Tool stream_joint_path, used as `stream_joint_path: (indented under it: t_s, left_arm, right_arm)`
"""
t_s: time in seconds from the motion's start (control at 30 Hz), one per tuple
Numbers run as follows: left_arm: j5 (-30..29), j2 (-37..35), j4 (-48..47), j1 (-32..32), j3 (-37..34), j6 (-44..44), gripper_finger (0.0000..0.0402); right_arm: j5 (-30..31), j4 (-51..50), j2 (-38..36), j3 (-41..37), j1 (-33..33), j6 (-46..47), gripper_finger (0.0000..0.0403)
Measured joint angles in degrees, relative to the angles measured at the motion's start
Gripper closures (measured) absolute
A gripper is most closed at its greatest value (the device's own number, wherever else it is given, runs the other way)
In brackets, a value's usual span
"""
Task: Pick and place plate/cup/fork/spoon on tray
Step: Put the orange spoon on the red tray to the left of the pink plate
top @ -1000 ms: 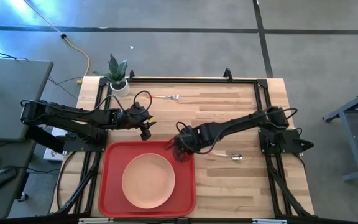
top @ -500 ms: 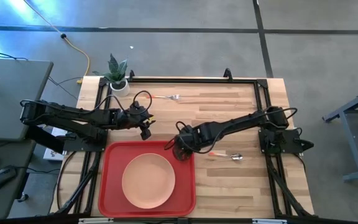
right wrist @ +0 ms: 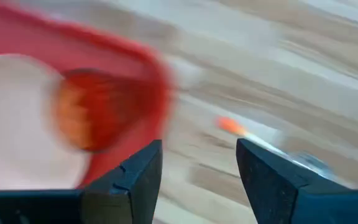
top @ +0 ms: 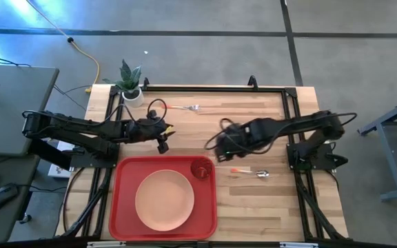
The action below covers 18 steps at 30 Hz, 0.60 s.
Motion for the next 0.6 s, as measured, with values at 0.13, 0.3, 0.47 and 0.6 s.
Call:
stream_joint_path:
  t_s: [0.13, 0.3, 0.47, 0.6]
  left_arm:
    - [0.4, 0.0, 4.7, 0.8, 0.1, -1.3, 0.0277]
    - [1.2, 0.2, 9.4, 2.2, 0.1, -2.6, 0.0277]
    - [4.7, 0.3, 12.5, 4.4, 0.1, -2.4, 0.0277]
    - [8.4, 0.3, 14.1, 5.7, 0.1, -4.7, 0.0277]
  right_arm:
    - [-1.2, -0.4, -5.8, -11.3, 2.0, 8.8, 0.0206]
    - [-10.9, 14.9, -15.9, -35.5, 6.0, 15.8, 0.0206]
    - [-16.4, 33.3, -25.1, -56.0, 8.4, 24.6, 0.0206]
    - [-14.3, 40.0, -30.1, -64.2, 9.2, 28.5, 0.0206]
